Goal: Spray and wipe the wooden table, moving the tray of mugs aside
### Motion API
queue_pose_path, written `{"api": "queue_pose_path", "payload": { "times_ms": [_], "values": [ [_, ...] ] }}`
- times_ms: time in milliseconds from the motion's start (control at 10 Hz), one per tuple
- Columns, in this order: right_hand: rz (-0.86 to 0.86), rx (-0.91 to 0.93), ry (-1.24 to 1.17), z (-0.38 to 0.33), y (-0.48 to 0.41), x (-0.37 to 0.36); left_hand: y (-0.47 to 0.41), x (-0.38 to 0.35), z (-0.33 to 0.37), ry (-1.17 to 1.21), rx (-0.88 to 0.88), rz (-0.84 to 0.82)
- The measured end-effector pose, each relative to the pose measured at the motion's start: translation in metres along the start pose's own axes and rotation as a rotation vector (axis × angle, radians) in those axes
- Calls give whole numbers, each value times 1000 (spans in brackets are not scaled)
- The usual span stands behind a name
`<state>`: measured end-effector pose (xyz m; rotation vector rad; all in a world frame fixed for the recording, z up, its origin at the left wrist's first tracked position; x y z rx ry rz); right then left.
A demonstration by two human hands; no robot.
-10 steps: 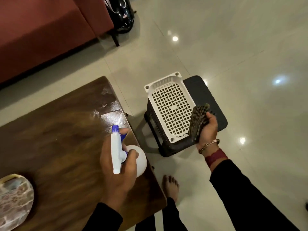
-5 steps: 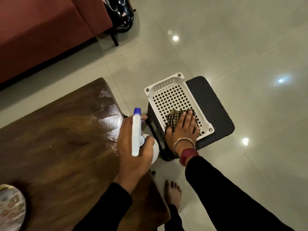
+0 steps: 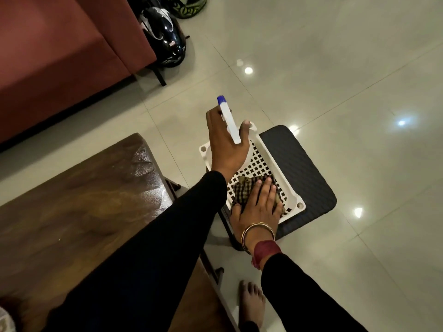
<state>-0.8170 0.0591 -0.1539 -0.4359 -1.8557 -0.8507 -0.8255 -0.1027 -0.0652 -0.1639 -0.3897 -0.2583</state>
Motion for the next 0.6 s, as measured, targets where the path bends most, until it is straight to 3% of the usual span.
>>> {"api": "queue_pose_path", "payload": {
  "times_ms": [400,600],
  "values": [
    [-13,-6,-23,2,-1,1,12,-12,-22,80,114,-84],
    [60,122,-26,6,8,10,58,39,-47,-128,102,-114]
  ]
}}
Point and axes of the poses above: each hand's wrist, its own y-axis away from the middle knuckle, its own x-axis out of the back of the hand, z = x × y, the point moved 2 cm from there along -y, towards the middle knuckle, and after that the axes turned 4 degrees about x, right-handed, at the moved point
